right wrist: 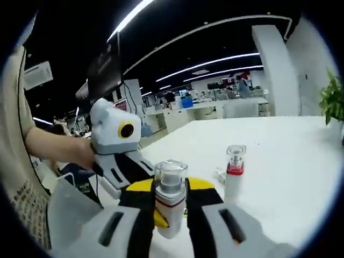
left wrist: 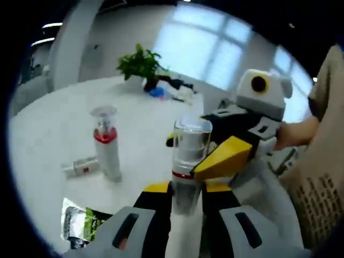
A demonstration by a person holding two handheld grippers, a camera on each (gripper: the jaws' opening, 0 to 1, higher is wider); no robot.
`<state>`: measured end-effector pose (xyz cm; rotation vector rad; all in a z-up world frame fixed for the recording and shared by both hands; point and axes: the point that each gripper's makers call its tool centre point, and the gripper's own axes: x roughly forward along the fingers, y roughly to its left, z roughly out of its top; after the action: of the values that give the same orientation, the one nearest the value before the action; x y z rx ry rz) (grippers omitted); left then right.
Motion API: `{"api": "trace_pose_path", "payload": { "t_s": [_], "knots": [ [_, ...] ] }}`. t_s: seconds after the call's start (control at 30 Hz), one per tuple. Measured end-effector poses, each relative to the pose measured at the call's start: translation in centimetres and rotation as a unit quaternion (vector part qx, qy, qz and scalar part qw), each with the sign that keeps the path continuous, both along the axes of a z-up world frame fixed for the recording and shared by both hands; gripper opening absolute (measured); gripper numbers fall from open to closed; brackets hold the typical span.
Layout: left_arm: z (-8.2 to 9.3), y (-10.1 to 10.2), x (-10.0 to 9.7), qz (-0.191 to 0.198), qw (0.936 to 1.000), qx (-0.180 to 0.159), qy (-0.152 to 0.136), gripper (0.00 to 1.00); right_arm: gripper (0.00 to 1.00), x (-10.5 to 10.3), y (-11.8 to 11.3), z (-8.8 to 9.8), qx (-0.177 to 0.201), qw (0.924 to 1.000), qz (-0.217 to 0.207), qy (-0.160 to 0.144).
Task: Arrange the skincare products in the storage area until every visible bottle or jar stands upright without overlapping.
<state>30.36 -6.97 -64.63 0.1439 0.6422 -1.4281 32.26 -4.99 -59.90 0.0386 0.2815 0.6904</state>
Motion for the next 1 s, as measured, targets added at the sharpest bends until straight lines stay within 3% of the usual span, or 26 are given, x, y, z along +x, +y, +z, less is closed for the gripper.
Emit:
{"api": "trace_pose_path", "payload": {
  "t_s": [0.07,0.23,0.6,1.0],
  "knots": [
    [-0.9,-0.2,0.5,-0.003,0.9995,0.015,-0.027,0.17,0.21,0.3,-0.3,-0.9,-0.019,0.9998,-0.003,0.001],
    [-3.2,-1.2,1.5,-0.007,0.9980,0.030,-0.056,0.17,0.21,1.1,-1.2,-3.1,-0.064,0.9979,-0.007,0.007],
    [-6.9,-2.8,3.5,-0.012,0.9969,0.040,-0.067,0.17,0.21,3.2,-3.1,-7.1,-0.107,0.9936,-0.016,0.033],
    [-8.9,-3.3,6.1,-0.018,0.9962,0.043,-0.074,0.17,0.21,5.5,-3.5,-8.7,-0.136,0.9895,-0.032,0.035]
  ]
}}
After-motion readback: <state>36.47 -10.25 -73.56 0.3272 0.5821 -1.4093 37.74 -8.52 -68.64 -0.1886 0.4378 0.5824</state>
